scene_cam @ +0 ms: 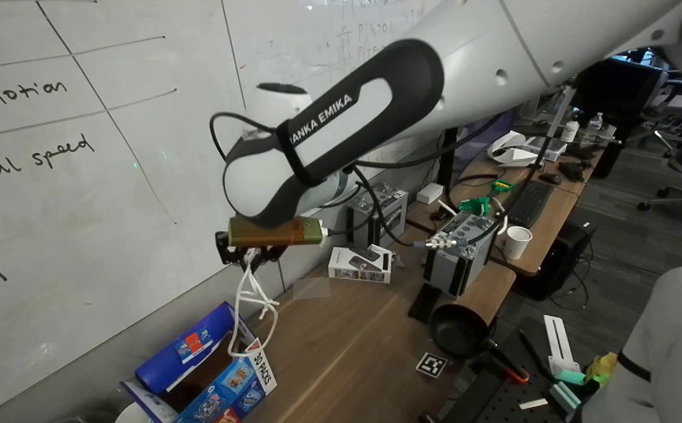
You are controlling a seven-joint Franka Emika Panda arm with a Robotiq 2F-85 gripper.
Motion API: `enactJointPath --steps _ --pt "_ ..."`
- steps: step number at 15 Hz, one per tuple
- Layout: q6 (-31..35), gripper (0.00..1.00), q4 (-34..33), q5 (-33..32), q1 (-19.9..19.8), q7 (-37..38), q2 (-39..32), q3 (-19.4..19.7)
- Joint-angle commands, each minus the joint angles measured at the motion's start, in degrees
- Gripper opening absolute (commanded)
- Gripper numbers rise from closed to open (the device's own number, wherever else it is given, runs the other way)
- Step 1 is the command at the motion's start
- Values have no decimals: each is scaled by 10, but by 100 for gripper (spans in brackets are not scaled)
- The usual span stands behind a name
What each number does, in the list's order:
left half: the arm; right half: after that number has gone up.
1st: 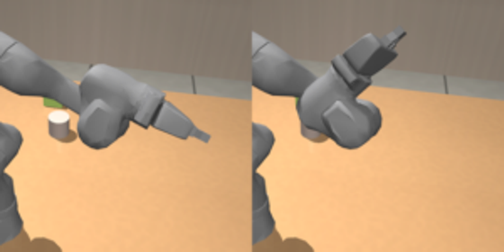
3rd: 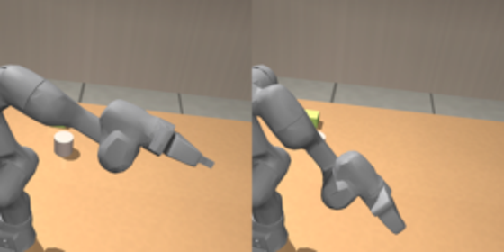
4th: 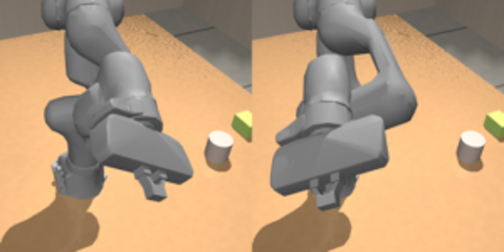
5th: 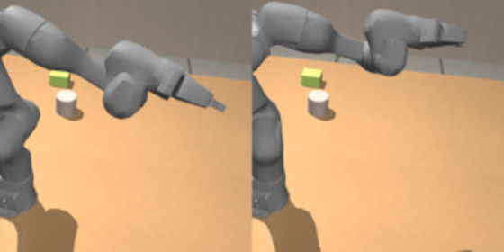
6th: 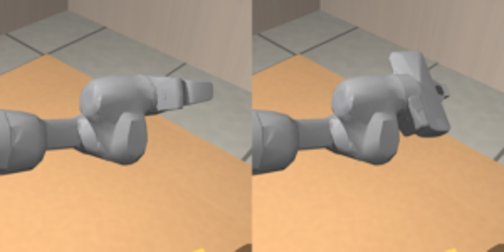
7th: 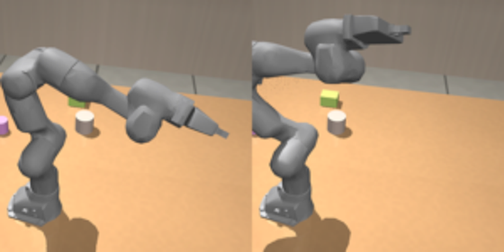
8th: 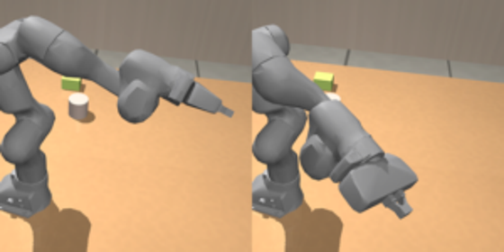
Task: Put the ropes inside the blue box.
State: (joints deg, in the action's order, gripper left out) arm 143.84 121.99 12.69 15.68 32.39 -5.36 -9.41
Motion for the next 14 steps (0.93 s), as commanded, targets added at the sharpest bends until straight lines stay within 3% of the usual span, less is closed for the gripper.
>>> enactJointPath --steps 1,7,14 --pt "-88 3 -60 -43 8 87 48 -19" --pt "-128 3 -142 -59 10 138 8 -53" --pt "-99 3 -182 -39 14 199 -73 -42"
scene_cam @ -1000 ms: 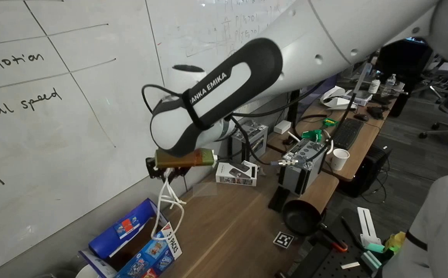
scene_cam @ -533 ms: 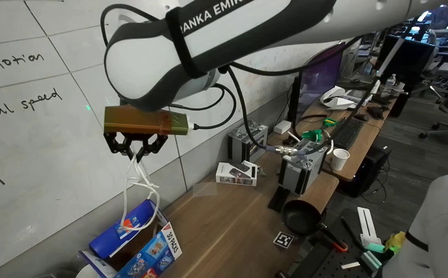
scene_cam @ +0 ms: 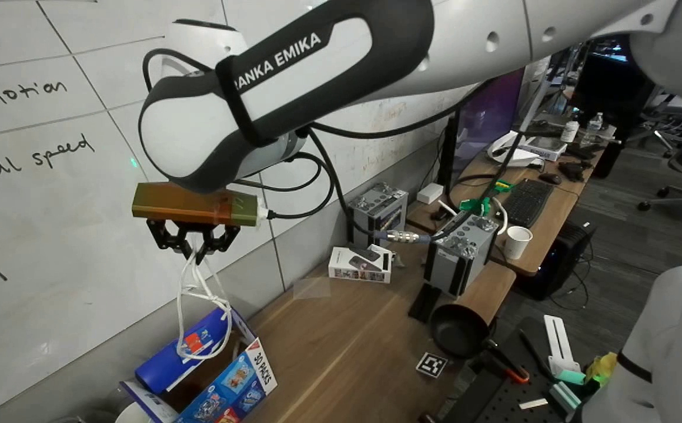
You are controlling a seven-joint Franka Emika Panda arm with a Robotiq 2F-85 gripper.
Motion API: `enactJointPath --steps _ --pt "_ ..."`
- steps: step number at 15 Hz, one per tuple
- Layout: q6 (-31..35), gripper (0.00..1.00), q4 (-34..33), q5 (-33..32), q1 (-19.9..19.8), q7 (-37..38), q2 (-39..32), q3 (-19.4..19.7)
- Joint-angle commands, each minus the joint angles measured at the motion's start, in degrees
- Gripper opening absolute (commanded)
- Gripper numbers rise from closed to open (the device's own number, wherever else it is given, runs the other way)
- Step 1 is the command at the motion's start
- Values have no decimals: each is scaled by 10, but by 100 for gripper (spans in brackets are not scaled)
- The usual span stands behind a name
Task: Put the ropes inside the blue box.
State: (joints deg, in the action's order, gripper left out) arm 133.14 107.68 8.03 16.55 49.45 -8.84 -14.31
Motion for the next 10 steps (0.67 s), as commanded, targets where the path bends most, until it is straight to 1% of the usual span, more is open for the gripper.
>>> enactJointPath --steps 1,7,10 --pt "15 3 -41 10 7 35 -50 8" --pt "69 3 -64 24 15 55 -110 11" --pt "79 3 -74 33 18 56 -135 14"
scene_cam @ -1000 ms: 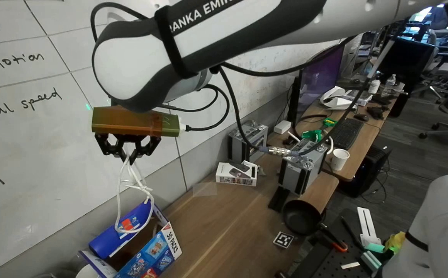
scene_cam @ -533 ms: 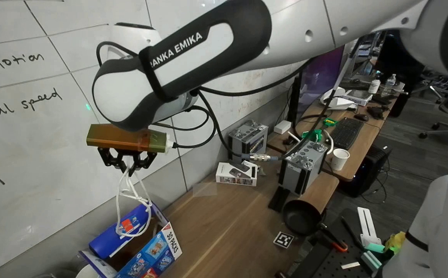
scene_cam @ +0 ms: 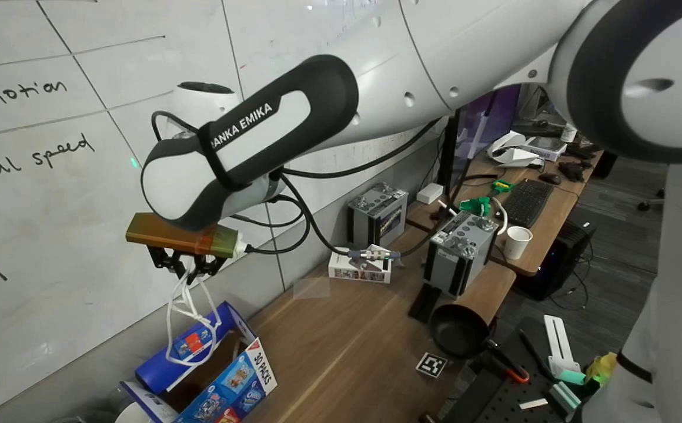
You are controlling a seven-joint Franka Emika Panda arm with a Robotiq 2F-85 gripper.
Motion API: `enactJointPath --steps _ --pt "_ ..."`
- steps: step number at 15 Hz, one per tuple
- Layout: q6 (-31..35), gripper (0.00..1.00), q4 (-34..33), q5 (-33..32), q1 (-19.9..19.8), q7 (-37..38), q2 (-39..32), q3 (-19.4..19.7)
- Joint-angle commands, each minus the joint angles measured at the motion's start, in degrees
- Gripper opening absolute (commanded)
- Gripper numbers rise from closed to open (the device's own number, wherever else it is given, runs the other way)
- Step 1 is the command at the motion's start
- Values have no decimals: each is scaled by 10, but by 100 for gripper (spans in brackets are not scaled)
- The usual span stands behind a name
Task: Put the ropes inside the blue box.
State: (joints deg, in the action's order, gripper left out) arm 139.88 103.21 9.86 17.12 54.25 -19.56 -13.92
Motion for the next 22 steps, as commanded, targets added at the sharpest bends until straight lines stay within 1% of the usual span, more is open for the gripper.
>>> enactJointPath --steps 1,6,10,11,12,14,17,18,20,22 --pt "13 3 -32 20 13 7 -34 10" --pt "15 3 -47 30 15 7 -59 15" --pt "11 3 -60 25 20 10 -76 21" --pt "4 38 -63 23 21 8 -78 23" --pt "2 38 -65 21 22 5 -81 24" --pt "-1 52 -68 21 23 5 -84 26" --pt "-22 77 -60 7 26 0 -76 35" --pt "-42 84 -53 0 26 -3 -68 38" --pt "-104 98 -23 -24 19 -26 -34 44" --pt "-170 100 18 -39 10 -45 16 50"
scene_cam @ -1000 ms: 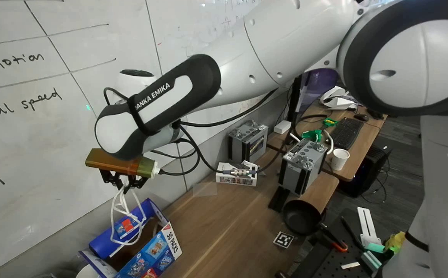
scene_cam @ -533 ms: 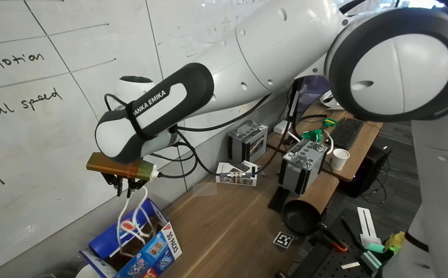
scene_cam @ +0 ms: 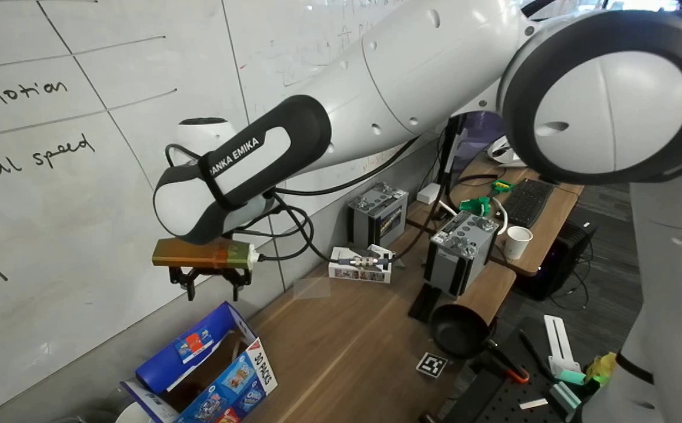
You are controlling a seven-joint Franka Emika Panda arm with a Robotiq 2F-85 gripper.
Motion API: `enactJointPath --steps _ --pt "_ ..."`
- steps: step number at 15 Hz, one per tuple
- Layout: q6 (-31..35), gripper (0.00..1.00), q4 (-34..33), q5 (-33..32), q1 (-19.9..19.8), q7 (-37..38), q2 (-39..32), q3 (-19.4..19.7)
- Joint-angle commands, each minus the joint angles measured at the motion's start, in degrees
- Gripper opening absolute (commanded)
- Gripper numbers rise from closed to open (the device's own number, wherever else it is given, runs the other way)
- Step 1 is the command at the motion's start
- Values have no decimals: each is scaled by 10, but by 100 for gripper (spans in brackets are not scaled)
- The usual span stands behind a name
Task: Put the ropes inside the blue box.
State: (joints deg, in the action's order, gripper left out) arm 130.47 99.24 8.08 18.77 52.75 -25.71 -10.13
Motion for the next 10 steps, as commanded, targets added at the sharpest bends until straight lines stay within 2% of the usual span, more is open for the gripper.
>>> enactJointPath --steps 1,6,10 --pt "-117 100 83 -23 -17 -63 110 9" --pt "-262 100 175 -97 -32 -153 245 9" --pt "-271 100 281 -133 -52 -279 377 6"
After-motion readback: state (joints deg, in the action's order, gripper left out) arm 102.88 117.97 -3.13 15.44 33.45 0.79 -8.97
